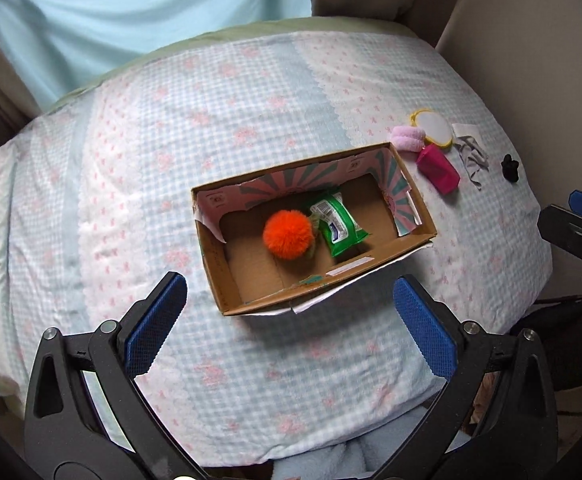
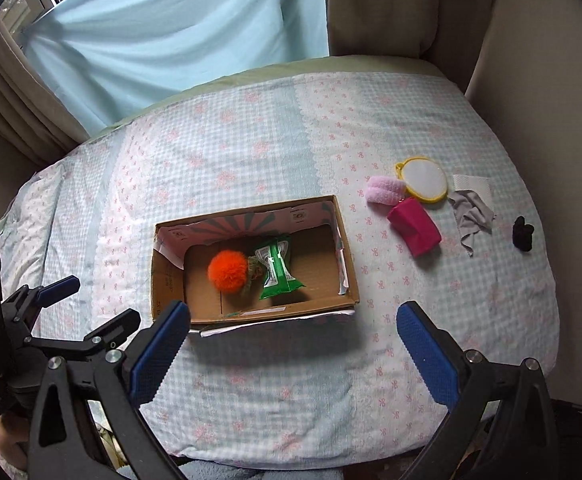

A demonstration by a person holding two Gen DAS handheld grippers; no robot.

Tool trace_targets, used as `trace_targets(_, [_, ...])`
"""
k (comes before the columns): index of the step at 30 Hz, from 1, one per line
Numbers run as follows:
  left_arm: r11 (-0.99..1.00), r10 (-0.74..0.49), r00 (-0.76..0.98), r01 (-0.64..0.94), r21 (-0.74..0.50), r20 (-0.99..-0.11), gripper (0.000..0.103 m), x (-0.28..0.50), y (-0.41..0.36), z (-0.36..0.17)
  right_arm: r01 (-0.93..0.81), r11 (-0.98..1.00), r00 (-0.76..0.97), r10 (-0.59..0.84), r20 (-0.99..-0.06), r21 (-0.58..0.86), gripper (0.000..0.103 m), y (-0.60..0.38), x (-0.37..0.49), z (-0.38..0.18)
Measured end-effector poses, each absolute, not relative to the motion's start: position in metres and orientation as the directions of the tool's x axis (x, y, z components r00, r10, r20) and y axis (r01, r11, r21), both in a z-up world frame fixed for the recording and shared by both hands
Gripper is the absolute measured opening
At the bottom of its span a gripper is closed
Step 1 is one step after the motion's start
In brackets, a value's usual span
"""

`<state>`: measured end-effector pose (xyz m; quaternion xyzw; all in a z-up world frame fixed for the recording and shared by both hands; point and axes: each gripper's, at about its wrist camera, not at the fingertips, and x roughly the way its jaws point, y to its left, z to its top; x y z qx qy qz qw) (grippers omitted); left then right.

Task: Organize soft objects
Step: 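Lift both tools from the box and move back toward the remaining items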

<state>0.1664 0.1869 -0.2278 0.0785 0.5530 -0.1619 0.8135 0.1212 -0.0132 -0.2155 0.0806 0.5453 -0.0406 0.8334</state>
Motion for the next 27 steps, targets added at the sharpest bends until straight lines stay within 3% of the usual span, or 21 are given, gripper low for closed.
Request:
trace_targets(10, [0.922,-0.236,0.378,0.378,-0.083,-0.895,0.103,0.140,0.128,-0.189,0.271,0.962,0.473,-0.105,-0.875,0.032,0.103,-0.078,0.063,-0.161])
trace_targets(19, [0.955,-0.189,0.402,0.287,-0.073,-0.896,0.103,0.128,0.034,-0.192,0.269,0.963,0.503,-0.161,-0.849,-0.023,0.103,-0.173,0.061,-0.163])
trace_targets(27, [0.984,-0.136,0.387,0.156,-0.081,-0.912,0.103,0.140,-0.046,-0.214,0.178,0.984,0.525,-0.120,-0.843,-0.029,0.103,-0.262,0.081,-0.185])
